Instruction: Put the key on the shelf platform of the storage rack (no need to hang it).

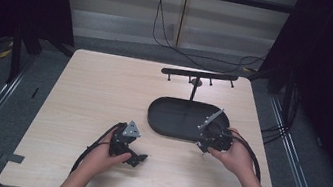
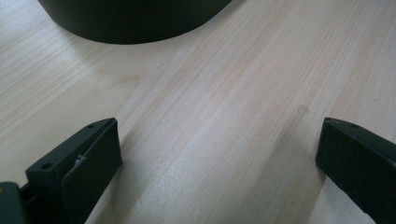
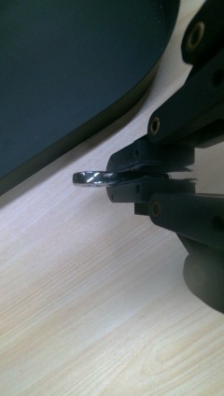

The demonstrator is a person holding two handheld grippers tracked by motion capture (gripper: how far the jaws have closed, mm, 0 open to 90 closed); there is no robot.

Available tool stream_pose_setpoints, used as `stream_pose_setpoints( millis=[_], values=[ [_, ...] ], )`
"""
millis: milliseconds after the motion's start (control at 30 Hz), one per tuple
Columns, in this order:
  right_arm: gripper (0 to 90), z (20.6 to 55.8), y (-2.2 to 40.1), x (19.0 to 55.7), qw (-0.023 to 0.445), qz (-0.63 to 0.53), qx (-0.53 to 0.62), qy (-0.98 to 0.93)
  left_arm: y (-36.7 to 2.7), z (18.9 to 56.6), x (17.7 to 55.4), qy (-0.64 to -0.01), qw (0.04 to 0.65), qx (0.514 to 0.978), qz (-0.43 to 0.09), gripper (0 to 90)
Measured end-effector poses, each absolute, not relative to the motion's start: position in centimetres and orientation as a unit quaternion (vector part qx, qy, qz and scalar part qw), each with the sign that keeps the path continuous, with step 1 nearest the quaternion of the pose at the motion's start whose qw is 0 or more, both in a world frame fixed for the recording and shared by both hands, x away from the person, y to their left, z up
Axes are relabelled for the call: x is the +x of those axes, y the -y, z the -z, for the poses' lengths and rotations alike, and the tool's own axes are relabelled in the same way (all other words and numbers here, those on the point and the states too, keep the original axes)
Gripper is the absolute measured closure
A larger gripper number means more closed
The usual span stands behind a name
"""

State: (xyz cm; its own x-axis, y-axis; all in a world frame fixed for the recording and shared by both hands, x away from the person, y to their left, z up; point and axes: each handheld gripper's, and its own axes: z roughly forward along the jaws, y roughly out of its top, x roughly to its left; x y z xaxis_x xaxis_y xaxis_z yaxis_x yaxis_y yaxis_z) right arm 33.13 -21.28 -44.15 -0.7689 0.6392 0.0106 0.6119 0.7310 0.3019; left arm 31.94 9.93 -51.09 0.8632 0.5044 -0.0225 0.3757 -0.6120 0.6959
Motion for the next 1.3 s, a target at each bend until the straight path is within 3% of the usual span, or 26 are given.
stream_pose_setpoints(
  millis=[1300],
  values=[
    [85.8,40.6,21.3,36.3,0.052,-0.156,0.362,-0.918,-9.9,51.1,31.9,-0.246,0.365,0.893,-0.088,0.0]
  ],
)
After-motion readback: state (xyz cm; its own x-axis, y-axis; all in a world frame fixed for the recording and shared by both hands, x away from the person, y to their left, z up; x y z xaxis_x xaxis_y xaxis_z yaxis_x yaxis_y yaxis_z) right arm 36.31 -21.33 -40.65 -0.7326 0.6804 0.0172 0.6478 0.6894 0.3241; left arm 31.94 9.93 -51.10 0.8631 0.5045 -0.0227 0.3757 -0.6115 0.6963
